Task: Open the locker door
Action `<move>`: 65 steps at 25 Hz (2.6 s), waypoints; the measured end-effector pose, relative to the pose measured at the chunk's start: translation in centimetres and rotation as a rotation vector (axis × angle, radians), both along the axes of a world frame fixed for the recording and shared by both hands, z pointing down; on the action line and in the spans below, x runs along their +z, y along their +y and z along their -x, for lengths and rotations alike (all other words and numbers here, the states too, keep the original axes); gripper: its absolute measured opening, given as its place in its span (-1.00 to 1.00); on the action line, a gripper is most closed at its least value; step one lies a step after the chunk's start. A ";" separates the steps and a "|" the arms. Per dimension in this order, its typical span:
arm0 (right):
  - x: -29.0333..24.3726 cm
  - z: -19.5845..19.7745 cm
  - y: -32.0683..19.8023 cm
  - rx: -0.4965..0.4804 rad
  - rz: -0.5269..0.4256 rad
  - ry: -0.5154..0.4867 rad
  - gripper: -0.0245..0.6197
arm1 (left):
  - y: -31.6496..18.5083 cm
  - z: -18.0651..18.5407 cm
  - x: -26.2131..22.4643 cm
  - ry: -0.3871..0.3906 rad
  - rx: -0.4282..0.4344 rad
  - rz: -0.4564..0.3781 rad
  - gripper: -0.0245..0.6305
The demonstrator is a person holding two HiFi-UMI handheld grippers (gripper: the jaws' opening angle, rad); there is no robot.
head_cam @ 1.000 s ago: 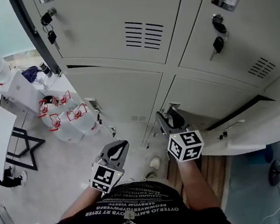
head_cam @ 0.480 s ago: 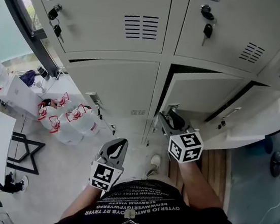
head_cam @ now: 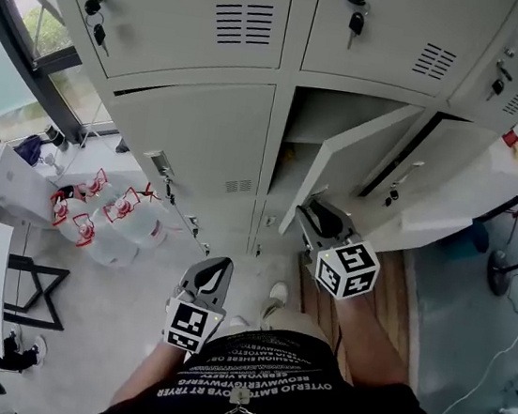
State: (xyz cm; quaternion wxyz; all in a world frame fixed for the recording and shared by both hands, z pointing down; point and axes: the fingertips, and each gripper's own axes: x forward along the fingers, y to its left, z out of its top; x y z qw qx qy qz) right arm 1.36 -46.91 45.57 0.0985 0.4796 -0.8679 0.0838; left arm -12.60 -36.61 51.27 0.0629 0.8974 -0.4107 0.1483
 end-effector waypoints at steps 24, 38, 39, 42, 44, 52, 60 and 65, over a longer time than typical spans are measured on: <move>0.1 -11.0 10.1 -0.208 -0.041 0.017 -0.54 | 5.9 -14.1 -2.8 -0.002 0.042 -0.048 -0.94; 0.1 -16.8 13.4 -0.237 -0.072 0.053 -0.53 | 12.1 -17.2 -2.3 -0.031 -0.083 -0.037 -0.95; -0.1 -17.2 14.1 -0.230 -0.075 0.059 -0.52 | 12.6 -17.2 -2.5 -0.033 -0.095 -0.041 -0.95; -0.4 -18.3 16.6 -0.193 -0.069 0.063 -0.62 | 13.9 -17.0 -3.6 -0.031 -0.127 -0.052 -0.95; -0.7 -19.1 18.1 -0.158 -0.063 0.028 -0.88 | 14.8 -16.9 -4.5 -0.015 -0.147 -0.059 -0.95; -0.6 -19.4 24.0 -0.136 -0.102 -0.017 -0.93 | 17.6 -17.7 -7.5 -0.013 -0.154 -0.101 -0.95; -1.9 -19.5 24.6 -0.135 -0.129 -0.027 -0.93 | 17.3 -19.2 -8.2 -0.005 -0.107 -0.107 -0.95; -2.8 -19.3 23.9 -0.149 -0.150 0.008 -0.93 | 17.1 -19.5 -8.1 0.011 -0.112 -0.108 -0.95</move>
